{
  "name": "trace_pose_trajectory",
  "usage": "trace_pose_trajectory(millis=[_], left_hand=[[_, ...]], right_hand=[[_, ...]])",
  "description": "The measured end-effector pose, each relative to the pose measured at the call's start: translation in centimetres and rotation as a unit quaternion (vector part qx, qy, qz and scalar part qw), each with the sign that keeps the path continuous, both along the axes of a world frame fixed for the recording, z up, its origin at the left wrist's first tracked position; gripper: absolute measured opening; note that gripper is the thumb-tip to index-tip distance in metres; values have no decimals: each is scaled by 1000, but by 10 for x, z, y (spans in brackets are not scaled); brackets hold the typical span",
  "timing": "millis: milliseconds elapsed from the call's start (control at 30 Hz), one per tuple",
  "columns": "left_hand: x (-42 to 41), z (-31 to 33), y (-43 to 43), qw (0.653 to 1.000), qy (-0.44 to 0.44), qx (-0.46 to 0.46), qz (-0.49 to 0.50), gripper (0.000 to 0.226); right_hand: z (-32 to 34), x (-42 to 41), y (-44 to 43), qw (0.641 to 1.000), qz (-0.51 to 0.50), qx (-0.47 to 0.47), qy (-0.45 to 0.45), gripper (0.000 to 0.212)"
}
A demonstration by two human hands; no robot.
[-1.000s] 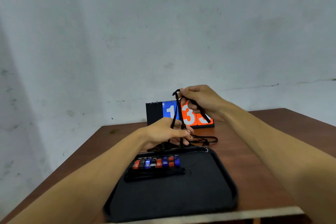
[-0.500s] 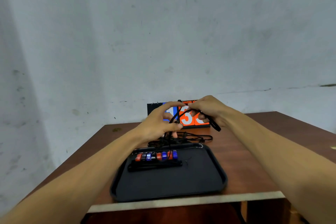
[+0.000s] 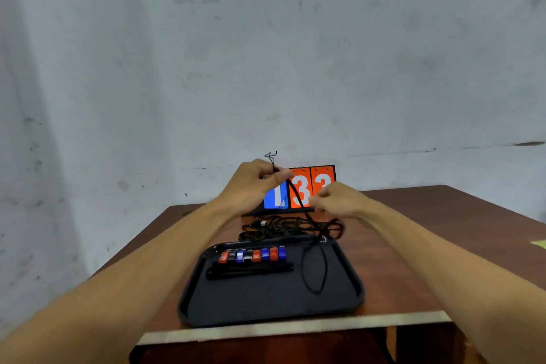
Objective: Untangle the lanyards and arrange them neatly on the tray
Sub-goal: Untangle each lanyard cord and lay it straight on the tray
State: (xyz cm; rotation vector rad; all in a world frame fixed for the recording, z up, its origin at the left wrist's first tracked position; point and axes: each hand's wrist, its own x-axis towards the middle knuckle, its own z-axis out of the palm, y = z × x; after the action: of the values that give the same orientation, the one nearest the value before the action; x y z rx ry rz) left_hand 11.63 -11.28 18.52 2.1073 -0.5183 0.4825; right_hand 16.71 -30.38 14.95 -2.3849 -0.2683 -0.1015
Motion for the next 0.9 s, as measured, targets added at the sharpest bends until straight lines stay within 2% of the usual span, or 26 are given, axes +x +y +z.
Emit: trace_pose_trajectory(millis=[33, 100, 167, 233, 333, 433, 467, 533, 600, 633, 667, 767, 833, 900], left_hand=[[3, 1, -2, 1000, -2, -12, 8, 28], [9, 4, -4, 999, -6, -48, 25, 28], [16, 6, -4, 996, 3, -89, 30, 28], [18, 7, -1, 991, 20, -130, 26, 27], [23, 6, 10, 979, 18, -197, 47, 22], [29, 2, 27, 954, 42, -295, 28, 27], [31, 0, 33, 936, 63, -348, 2, 28], [37, -5, 45, 874, 109, -471, -52, 28], [44, -14, 54, 824, 147, -545, -54, 26], [46, -19, 57, 827, 160, -538, -28, 25], [49, -23, 62, 848, 167, -503, 10, 24], [60, -35, 79, 929, 155, -312, 125, 27], [68, -38, 94, 951, 132, -213, 179, 26], [69, -39, 106, 958, 122, -168, 200, 7]], right_hand=[[-1, 1, 3, 999, 9, 27, -23, 36], [1, 1, 14, 979, 54, 197, -1, 39], [3, -1, 26, 925, 124, 353, 70, 50], [-1, -3, 38, 878, 192, 420, 127, 59], [-6, -11, 52, 844, 242, 447, 170, 62], [-12, -13, 61, 850, 238, 441, 159, 59], [-16, -13, 63, 856, 233, 434, 156, 56], [-25, -10, 65, 866, 217, 423, 156, 51], [-35, -4, 67, 877, 192, 411, 161, 47], [-40, -1, 67, 884, 175, 401, 163, 45], [-44, 2, 67, 894, 157, 387, 163, 43], [-55, 10, 58, 931, 125, 308, 150, 39], [-60, 11, 47, 948, 128, 246, 155, 36], [-66, 10, 37, 963, 127, 180, 158, 33]])
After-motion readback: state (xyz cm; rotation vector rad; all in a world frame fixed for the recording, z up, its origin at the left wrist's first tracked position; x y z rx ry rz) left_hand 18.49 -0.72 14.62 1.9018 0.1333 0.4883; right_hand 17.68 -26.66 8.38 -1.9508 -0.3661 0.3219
